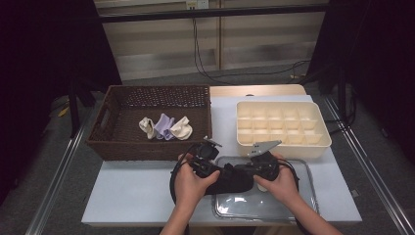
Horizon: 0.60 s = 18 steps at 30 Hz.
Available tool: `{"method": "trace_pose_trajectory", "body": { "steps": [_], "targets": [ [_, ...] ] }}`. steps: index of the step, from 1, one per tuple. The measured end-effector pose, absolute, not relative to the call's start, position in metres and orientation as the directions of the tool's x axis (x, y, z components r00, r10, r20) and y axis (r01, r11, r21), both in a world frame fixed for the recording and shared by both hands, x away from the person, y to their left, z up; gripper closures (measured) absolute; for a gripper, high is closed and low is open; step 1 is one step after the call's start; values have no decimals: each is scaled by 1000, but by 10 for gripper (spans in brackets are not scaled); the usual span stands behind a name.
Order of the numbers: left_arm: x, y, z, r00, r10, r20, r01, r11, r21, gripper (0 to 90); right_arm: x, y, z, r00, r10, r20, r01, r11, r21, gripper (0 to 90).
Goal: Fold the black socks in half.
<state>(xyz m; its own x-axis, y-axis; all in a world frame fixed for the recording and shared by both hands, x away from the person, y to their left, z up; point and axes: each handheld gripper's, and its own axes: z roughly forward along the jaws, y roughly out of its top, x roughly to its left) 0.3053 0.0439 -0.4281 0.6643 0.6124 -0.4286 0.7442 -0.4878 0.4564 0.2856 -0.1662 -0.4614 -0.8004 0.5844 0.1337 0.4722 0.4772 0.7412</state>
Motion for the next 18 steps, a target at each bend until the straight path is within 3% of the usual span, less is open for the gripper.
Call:
{"method": "trace_pose_trajectory", "body": {
  "steps": [15,18],
  "targets": [
    [307,55,-415,681,602,-417,718,-437,542,417,284,-176,-457,-790,597,142,474,447,759,898],
    [305,63,-414,669,614,-420,726,-415,549,407,284,-177,-457,-789,600,135,472,451,758,897]
  ]
}}
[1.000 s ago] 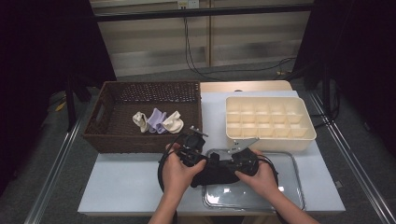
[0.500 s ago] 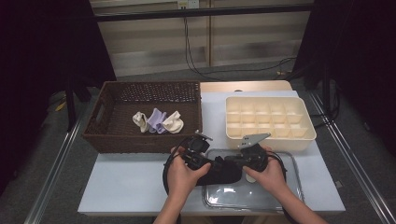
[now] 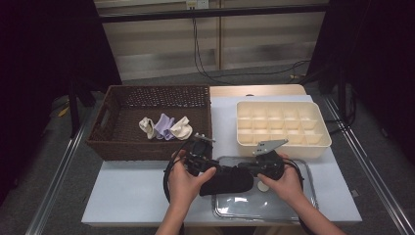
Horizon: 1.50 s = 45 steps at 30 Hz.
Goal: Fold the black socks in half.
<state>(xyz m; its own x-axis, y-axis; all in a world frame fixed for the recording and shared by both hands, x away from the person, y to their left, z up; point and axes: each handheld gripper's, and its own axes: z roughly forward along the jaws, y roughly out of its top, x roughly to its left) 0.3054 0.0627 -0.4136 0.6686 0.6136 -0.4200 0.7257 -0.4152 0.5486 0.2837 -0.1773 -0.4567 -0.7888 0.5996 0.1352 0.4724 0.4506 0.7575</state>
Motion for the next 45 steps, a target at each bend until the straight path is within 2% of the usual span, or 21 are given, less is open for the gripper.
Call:
{"method": "trace_pose_trajectory", "body": {
  "steps": [10,20,27,32,35,37,41,43,45],
  "targets": [
    [301,93,-429,623,668,-407,754,-374,540,385,284,-175,-450,-788,601,131,466,445,765,885],
    [295,110,-447,591,689,-419,779,-352,519,382,278,-154,-445,-832,543,115,419,478,772,879],
    [292,114,-455,557,707,-435,802,-324,501,418,272,-152,-467,-832,539,130,443,505,741,893],
    [289,114,-462,572,703,-422,797,-355,488,452,270,-151,-467,-832,544,112,435,514,739,897],
    [287,113,-464,571,710,-412,796,-356,490,494,270,-152,-468,-830,547,111,434,510,743,898],
    [286,113,-465,584,710,-394,786,-374,492,575,270,-152,-469,-826,551,120,440,498,747,898],
    [284,111,-466,593,704,-390,781,-384,492,681,268,-152,-470,-827,552,111,433,499,751,899],
    [283,110,-467,589,691,-420,790,-382,479,796,268,-151,-470,-826,552,114,436,497,750,899],
    [283,110,-467,572,700,-428,801,-364,475,851,268,-150,-470,-825,554,111,435,498,750,900]
  ]
}}
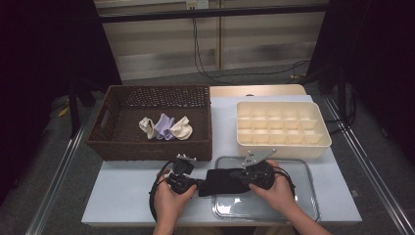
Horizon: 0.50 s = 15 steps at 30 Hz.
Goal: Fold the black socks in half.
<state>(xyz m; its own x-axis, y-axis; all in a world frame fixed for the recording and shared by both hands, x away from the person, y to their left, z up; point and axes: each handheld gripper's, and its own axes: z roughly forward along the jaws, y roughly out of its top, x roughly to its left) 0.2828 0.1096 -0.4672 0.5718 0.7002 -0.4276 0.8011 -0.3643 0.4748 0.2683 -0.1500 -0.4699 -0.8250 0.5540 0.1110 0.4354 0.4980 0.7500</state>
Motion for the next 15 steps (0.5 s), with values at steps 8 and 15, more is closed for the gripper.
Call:
{"method": "trace_pose_trajectory", "body": {
  "steps": [8,15],
  "targets": [
    [288,116,-455,573,689,-445,801,-356,481,869,269,-148,-471,-823,557,111,436,495,752,900],
    [292,130,-437,563,685,-462,804,-325,498,867,271,-135,-472,-828,549,109,427,493,758,900]
  ]
}}
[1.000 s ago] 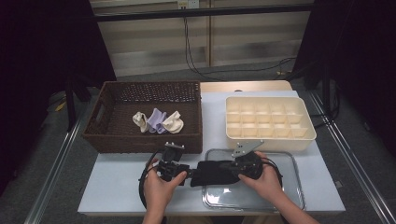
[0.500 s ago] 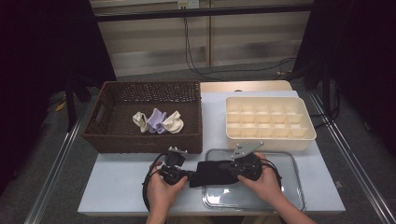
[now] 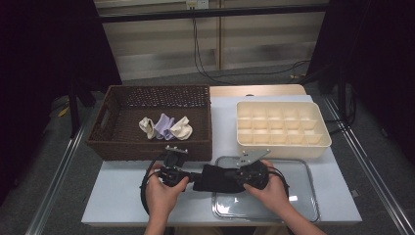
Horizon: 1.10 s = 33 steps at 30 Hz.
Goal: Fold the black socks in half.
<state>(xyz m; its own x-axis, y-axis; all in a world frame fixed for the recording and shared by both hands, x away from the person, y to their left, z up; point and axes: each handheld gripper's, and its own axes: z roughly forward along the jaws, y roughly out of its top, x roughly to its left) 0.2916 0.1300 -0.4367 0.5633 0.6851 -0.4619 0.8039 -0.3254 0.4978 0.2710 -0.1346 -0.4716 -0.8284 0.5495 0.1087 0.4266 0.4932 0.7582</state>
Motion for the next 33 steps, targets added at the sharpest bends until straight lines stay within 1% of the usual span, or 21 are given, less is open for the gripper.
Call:
{"method": "trace_pose_trajectory", "body": {
  "steps": [3,5,8,10,14,18,23,29,33],
  "targets": [
    [292,136,-432,564,682,-465,805,-330,493,865,274,-126,-472,-830,547,110,426,495,757,899],
    [293,138,-431,564,697,-443,804,-341,487,863,276,-121,-472,-834,541,107,421,499,757,899],
    [294,140,-433,571,693,-441,804,-364,470,863,275,-116,-468,-838,536,100,414,506,757,890],
    [293,138,-433,561,706,-433,809,-355,469,863,274,-114,-465,-841,532,99,406,499,766,893],
    [295,139,-431,567,703,-430,806,-366,465,863,269,-107,-461,-861,499,97,378,502,778,900],
    [295,142,-430,565,691,-450,810,-362,462,863,267,-96,-467,-875,473,102,381,543,748,900],
    [293,145,-421,556,671,-490,815,-324,481,863,270,-91,-469,-875,471,115,387,534,751,900],
    [292,151,-416,554,672,-492,815,-318,485,864,271,-75,-470,-880,462,115,382,541,749,900],
    [291,150,-414,574,671,-469,802,-345,488,863,272,-65,-475,-883,453,125,385,544,746,900]
  ]
}}
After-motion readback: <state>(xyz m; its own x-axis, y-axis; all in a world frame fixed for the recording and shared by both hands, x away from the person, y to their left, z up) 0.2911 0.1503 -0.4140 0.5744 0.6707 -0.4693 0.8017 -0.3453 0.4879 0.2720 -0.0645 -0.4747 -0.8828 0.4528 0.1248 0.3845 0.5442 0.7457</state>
